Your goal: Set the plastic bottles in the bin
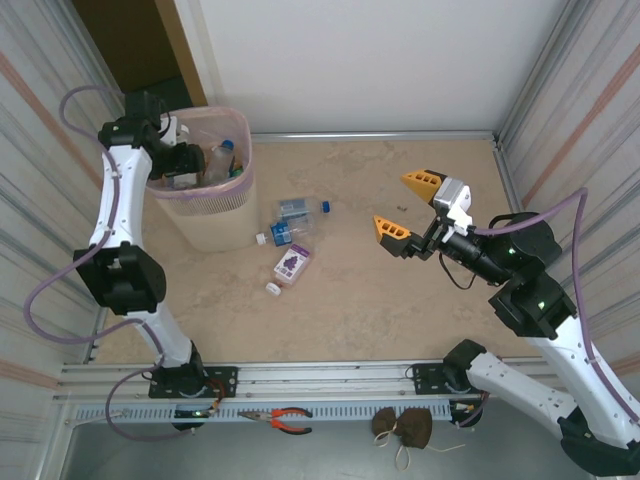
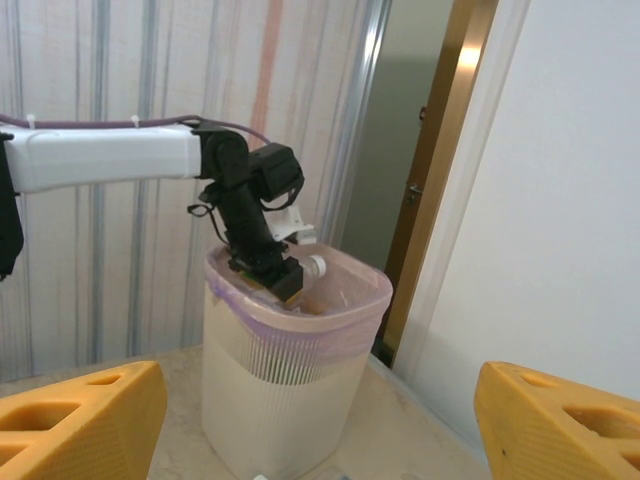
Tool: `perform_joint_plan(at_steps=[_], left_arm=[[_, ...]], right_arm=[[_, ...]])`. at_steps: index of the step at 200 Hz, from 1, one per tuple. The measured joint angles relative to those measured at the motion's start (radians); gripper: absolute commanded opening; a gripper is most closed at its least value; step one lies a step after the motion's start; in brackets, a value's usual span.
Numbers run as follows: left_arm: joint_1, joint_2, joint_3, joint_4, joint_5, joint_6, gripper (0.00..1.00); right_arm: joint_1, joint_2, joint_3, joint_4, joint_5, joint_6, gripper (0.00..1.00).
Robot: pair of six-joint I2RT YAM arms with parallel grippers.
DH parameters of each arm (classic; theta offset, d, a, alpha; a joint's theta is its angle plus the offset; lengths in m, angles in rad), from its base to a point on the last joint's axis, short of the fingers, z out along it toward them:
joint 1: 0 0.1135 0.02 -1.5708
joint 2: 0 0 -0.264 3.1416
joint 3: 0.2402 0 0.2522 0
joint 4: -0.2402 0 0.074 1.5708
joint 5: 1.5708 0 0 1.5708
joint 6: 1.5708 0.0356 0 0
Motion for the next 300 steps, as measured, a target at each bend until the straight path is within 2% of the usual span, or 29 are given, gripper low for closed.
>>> perform_joint_plan(at_steps=[57, 107, 157, 222, 276, 300], left_arm=[[-0.014, -0.019, 0.012, -0.003, 0.091, -0.028, 0.71], [-0.022, -0.019, 0.012, -0.003, 0.102, -0.035, 0.83], [-0.022, -0.040, 0.064, -0.013, 0.101, -0.035, 0.82], [-0.053, -0.098, 0.093, -0.026, 0.113, -0.020, 0.65], [-0.086, -0.065, 0.053, -0.013, 0.140, 0.011, 0.38], [-0.086, -0.031, -0.002, 0.024, 0.179, 0.018, 0.34]], right_arm=[[0.000, -0.002, -0.002, -0.002, 0.000, 0.000, 0.80], [0.000, -0.013, -0.002, -0.007, 0.003, 0.000, 0.80], [0.000, -0.021, -0.002, -0.007, 0.003, 0.000, 0.80], [0.000, -0.020, -0.002, -0.007, 0.003, 0.018, 0.80], [0.000, -0.021, -0.002, -0.007, 0.003, 0.018, 0.80], [0.000, -0.021, -0.005, -0.006, 0.003, 0.019, 0.80]])
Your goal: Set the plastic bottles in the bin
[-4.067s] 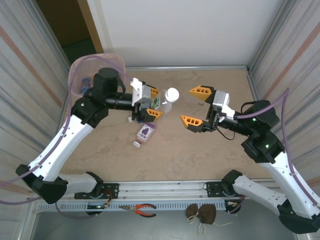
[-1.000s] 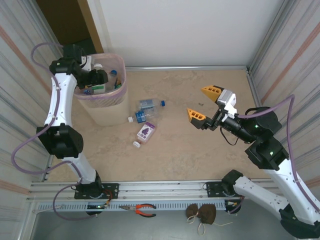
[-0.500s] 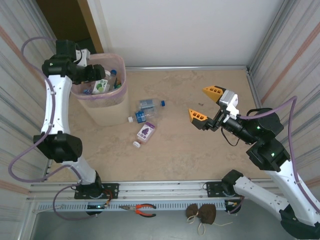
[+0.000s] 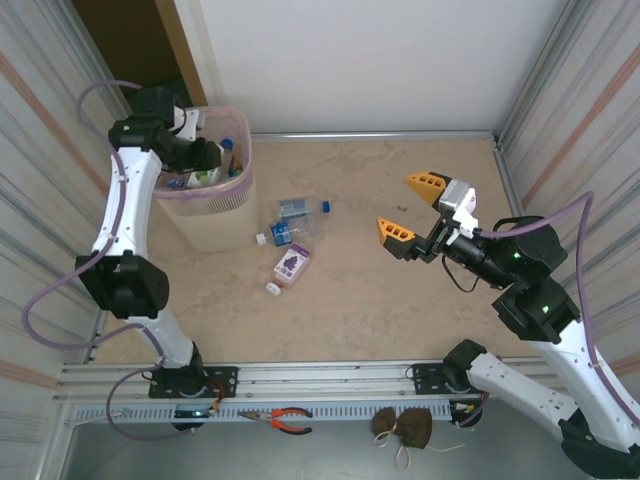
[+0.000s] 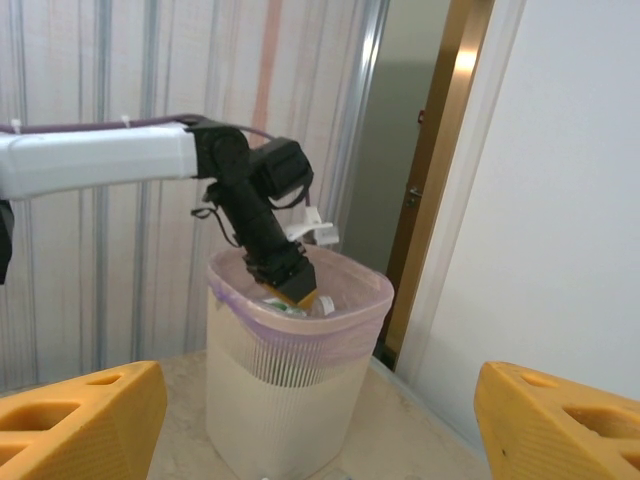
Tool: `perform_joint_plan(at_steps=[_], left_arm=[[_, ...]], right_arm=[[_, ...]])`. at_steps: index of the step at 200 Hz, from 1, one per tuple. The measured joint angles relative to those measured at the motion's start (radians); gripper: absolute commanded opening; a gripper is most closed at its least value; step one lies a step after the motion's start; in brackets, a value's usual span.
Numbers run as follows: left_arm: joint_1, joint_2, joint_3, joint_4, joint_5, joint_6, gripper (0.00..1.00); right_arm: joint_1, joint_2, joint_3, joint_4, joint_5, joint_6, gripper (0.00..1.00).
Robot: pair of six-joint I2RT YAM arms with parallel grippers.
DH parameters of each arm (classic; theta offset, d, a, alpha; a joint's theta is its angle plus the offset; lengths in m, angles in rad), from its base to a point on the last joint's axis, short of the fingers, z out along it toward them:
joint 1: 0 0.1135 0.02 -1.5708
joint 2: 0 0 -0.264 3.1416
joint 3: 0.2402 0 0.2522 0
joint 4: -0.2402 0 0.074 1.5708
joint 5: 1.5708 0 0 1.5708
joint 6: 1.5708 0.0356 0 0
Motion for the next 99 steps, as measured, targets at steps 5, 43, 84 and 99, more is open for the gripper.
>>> perform_joint_plan(at_steps=[5, 43, 84, 99], left_arm=[[0.000, 0.000, -0.006, 0.015, 0.011, 0.003, 0.34], [-0.018, -0.014, -0.058, 0.082, 0.051, 0.011, 0.32], [-0.027, -0.034, -0.066, 0.076, 0.114, 0.011, 0.34], [-0.031, -0.034, -0.062, 0.059, 0.138, 0.011, 0.36]], right_arm=[[0.000, 0.000, -0.001, -0.001, 0.000, 0.000, 0.80], [0.000, 0.001, -0.002, -0.001, 0.000, 0.000, 0.80], [0.000, 0.001, -0.002, -0.001, 0.000, 0.004, 0.80], [0.000, 0.001, -0.002, 0.000, 0.000, 0.007, 0.80]])
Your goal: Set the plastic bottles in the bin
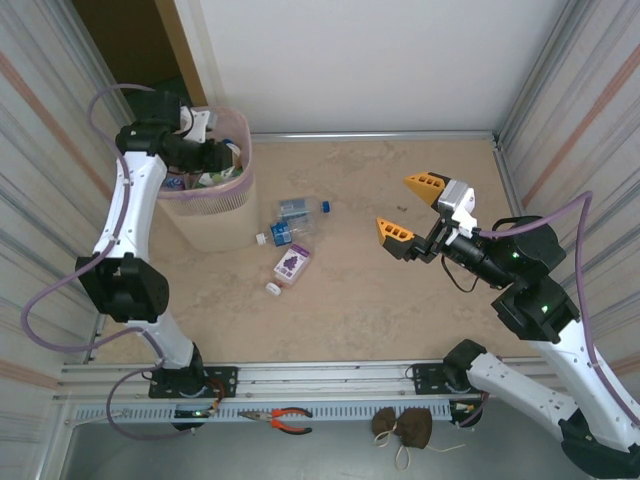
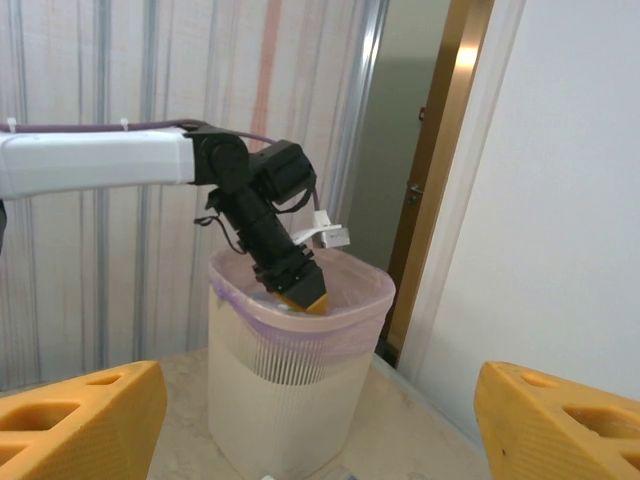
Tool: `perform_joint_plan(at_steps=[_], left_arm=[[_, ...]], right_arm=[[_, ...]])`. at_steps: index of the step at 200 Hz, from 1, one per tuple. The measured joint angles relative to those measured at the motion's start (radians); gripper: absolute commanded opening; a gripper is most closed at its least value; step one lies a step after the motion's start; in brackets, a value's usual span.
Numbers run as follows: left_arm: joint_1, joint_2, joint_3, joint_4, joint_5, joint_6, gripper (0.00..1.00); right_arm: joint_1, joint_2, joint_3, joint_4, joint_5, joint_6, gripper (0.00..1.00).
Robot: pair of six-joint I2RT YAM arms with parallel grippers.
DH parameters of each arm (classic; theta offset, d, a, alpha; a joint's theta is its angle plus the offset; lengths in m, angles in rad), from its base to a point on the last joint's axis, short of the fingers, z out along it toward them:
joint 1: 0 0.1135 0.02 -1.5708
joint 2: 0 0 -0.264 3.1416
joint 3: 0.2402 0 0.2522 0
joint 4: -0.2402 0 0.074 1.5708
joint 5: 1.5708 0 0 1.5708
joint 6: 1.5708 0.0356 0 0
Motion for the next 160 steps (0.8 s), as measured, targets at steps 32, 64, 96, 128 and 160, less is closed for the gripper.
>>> perform_joint_plan(at_steps=[32, 64, 96, 128, 160], left_arm=[[-0.014, -0.029, 0.004, -0.005, 0.026, -0.005, 0.43], [-0.016, -0.121, 0.004, -0.002, -0.033, -0.008, 0.46], [-0.016, -0.186, 0.008, -0.002, -0.070, 0.007, 0.47], [-0.044, -0.214, 0.007, -0.002, -0.049, 0.058, 0.49], [-0.177, -0.268, -0.010, -0.003, -0.051, 0.128, 0.50]], right_arm=[[0.000, 0.000, 0.000, 0.000, 0.000, 0.001, 0.80], [0.000, 0.002, 0.000, 0.000, 0.000, 0.001, 0.80], [0.000, 0.005, 0.000, 0.000, 0.000, 0.001, 0.80], [0.000, 0.013, 0.000, 0.001, -0.001, 0.001, 0.80], [0.000, 0.023, 0.000, 0.000, -0.001, 0.001, 0.80]])
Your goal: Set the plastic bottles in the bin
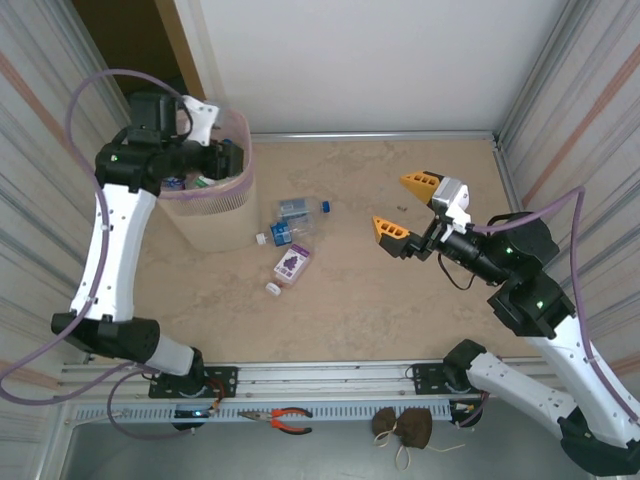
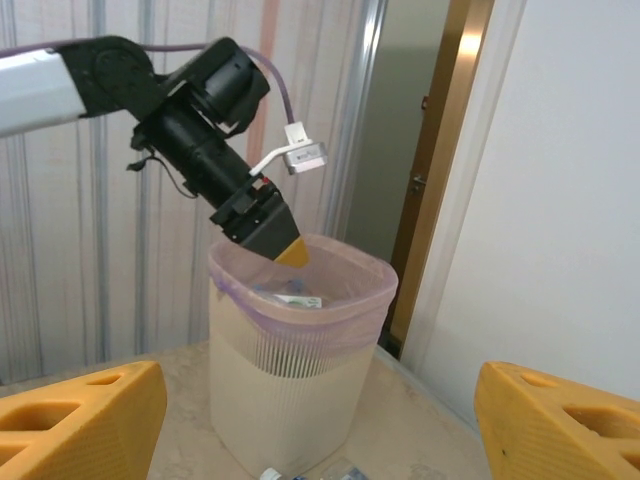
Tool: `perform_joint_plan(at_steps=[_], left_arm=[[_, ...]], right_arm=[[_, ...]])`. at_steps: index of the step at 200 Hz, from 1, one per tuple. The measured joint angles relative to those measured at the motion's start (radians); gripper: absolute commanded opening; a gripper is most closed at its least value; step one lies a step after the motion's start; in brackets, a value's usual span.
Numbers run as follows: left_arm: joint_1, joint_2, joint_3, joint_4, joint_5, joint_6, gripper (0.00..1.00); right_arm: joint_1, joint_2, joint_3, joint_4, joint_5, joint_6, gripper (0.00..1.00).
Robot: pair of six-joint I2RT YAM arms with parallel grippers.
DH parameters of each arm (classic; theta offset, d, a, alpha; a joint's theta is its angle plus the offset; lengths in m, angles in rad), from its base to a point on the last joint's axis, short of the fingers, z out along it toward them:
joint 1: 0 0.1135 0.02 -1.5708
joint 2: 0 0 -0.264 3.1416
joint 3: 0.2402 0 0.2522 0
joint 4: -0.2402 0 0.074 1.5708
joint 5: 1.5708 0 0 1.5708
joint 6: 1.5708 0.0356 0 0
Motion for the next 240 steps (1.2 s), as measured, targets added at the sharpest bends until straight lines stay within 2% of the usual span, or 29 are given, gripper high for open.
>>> perform_joint_plan(at_steps=[31, 69, 109, 138, 191, 240], left_arm=[[-0.168, -0.051, -0.046, 0.000, -0.043, 0.037, 0.52], [-0.354, -0.058, -0.141, -0.002, -0.176, 0.038, 0.59], [-0.477, -0.019, -0.273, -0.001, -0.300, 0.024, 0.64], [-0.511, 0.039, -0.378, 0.020, -0.351, 0.012, 0.70], [-0.512, 0.183, -0.499, 0.082, -0.431, -0.006, 0.82], [-0.487, 0.286, -0.534, 0.168, -0.431, -0.029, 0.85]], right_arm=[[0.000, 0.001, 0.000, 0.000, 0.000, 0.000, 0.80], [0.000, 0.001, 0.004, -0.003, 0.000, 0.000, 0.80], [0.000, 0.001, 0.004, -0.008, 0.000, -0.001, 0.80], [0.000, 0.000, 0.004, -0.008, 0.000, -0.001, 0.80], [0.000, 0.000, 0.004, -0.009, 0.000, -0.001, 0.80], [0.000, -0.012, 0.004, -0.022, 0.001, 0.000, 0.80]])
